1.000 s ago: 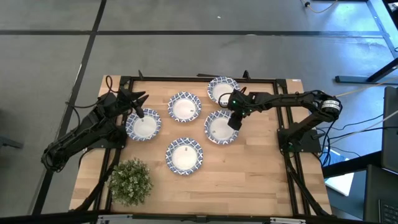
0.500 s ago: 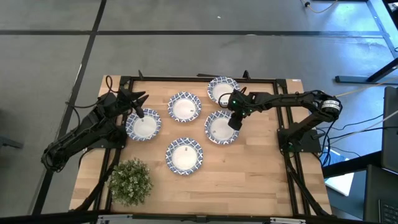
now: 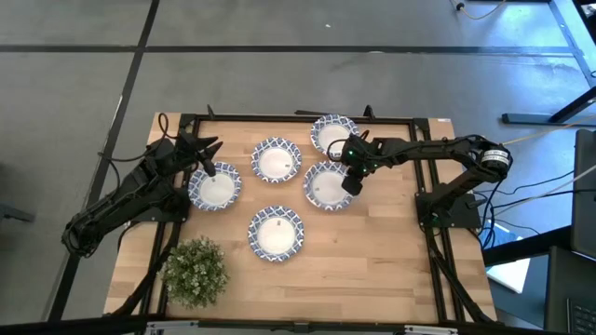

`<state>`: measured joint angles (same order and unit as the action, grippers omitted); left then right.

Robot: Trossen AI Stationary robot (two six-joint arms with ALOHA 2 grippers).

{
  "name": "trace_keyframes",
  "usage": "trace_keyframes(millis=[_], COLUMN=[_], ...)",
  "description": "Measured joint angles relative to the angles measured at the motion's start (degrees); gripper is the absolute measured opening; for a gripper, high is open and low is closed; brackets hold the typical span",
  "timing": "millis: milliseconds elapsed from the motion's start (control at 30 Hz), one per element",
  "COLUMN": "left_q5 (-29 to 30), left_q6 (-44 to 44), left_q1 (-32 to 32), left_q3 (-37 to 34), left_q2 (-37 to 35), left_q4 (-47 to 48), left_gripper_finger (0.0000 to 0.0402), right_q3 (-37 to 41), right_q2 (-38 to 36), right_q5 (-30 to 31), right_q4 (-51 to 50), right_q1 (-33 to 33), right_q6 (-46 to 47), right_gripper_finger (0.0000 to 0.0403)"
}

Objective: Nest bowls inside each other
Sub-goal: Stack the bottom right bowl on the top right bowl

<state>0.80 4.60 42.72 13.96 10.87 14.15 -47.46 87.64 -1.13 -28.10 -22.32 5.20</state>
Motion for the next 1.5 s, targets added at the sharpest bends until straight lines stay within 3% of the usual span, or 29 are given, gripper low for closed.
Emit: trace_keyframes(millis=[300, 633, 767, 967, 1267, 1500], left_q5=[0.0, 0.0, 0.0, 0.0, 0.0, 0.0], left_q6=[0.0, 1.4, 1.5, 2.1, 2.6, 2.9], left_q1=[0.0, 0.0, 0.0, 0.0, 0.0, 0.0], left_q3=[0.0, 0.0, 0.0, 0.0, 0.0, 0.0], left_q2=[0.0, 0.0, 0.0, 0.0, 0.0, 0.0], left_q4=[0.0, 0.2, 0.6, 0.6, 0.5, 0.5], left_gripper_finger=[0.0111, 0.0111, 0.0111, 0.0111, 0.0111, 0.0111], right_q3=[-1.0, -12.1, -16.3, -20.7, -21.3, -21.3], right_q2=[0.0, 0.0, 0.0, 0.0, 0.0, 0.0], right_q5=[-1.0, 0.0, 0.4, 6.4, 6.1, 0.8], right_q4=[-1.9, -10.0, -11.8, -13.9, -12.3, -8.2], right_q1=[0.0, -1.1, -3.9, -9.2, -17.6, -22.9], right_q6=[-1.5, -7.7, -9.9, -13.5, -16.2, -16.2], right_gripper_finger=[0.0008, 0.0008, 0.0008, 0.0008, 0.0008, 0.0007])
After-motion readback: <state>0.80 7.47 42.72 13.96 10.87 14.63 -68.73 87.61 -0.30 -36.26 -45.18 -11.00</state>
